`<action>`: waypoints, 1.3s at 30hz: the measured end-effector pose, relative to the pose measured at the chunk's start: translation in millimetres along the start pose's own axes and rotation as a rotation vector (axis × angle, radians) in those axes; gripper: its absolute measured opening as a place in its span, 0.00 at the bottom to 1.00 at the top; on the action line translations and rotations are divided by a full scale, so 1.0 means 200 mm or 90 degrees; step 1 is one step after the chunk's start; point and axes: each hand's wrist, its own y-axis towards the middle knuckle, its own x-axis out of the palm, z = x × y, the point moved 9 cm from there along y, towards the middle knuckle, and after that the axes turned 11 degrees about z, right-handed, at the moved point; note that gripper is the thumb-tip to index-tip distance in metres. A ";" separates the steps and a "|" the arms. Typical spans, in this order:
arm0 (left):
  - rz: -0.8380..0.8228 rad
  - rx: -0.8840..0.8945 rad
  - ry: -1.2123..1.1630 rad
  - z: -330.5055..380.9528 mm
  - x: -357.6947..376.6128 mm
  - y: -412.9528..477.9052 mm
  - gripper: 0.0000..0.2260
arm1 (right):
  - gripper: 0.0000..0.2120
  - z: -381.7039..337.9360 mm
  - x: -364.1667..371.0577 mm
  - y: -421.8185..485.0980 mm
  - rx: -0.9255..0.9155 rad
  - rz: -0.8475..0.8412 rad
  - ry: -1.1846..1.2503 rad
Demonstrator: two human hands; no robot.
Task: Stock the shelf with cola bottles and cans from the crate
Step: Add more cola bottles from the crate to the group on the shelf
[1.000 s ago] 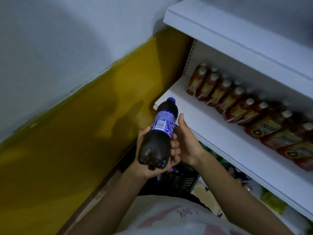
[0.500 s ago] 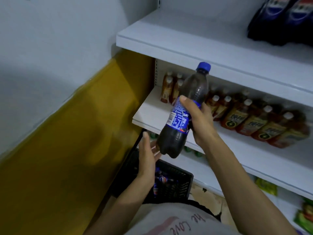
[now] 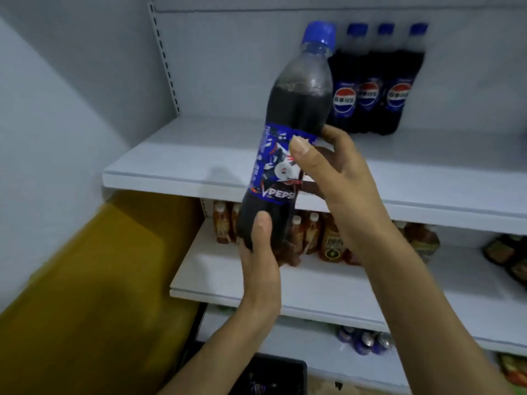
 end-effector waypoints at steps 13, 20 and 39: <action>-0.279 -0.300 -0.053 -0.04 0.76 0.03 0.30 | 0.31 -0.04 -0.41 0.36 -0.100 0.068 -0.109; -0.186 0.066 0.439 0.06 0.84 0.41 0.22 | 0.35 0.08 -0.76 0.68 -0.104 0.182 -0.254; 0.144 0.276 0.549 -0.19 1.09 1.15 0.51 | 0.44 0.56 -0.81 1.31 -0.100 0.179 -0.403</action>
